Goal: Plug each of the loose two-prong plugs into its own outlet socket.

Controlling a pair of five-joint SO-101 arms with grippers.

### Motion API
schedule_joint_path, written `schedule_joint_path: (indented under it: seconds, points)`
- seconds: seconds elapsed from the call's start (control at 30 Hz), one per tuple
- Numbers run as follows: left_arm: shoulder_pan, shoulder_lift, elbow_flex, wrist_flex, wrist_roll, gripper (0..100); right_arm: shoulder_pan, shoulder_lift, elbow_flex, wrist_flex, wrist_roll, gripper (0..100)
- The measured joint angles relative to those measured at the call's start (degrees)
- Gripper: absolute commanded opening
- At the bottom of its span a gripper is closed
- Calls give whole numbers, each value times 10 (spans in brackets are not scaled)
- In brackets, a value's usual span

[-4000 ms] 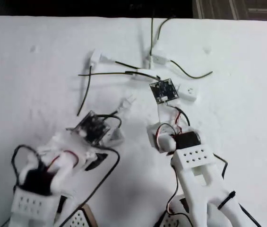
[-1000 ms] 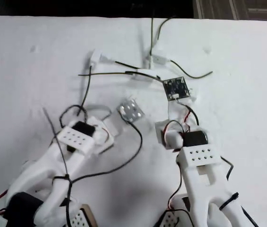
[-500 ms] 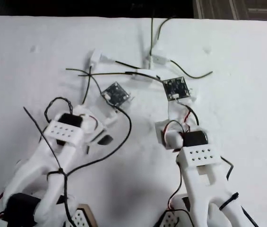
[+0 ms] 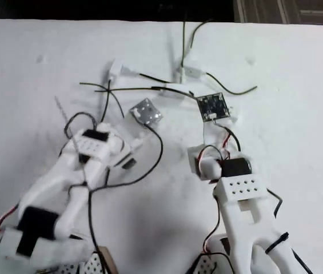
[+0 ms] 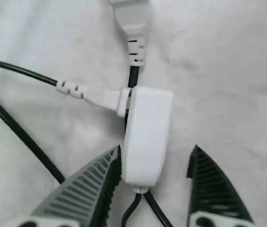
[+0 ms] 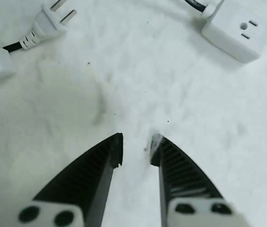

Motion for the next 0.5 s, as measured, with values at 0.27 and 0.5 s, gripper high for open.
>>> schedule_joint_path:
  seconds: [0.27,0.5]
  points:
    - [1,85,-128,83,0,22,0,0,0,0,0,95]
    - [-17,69,-188,84,71,22,0,0,0,0,0,95]
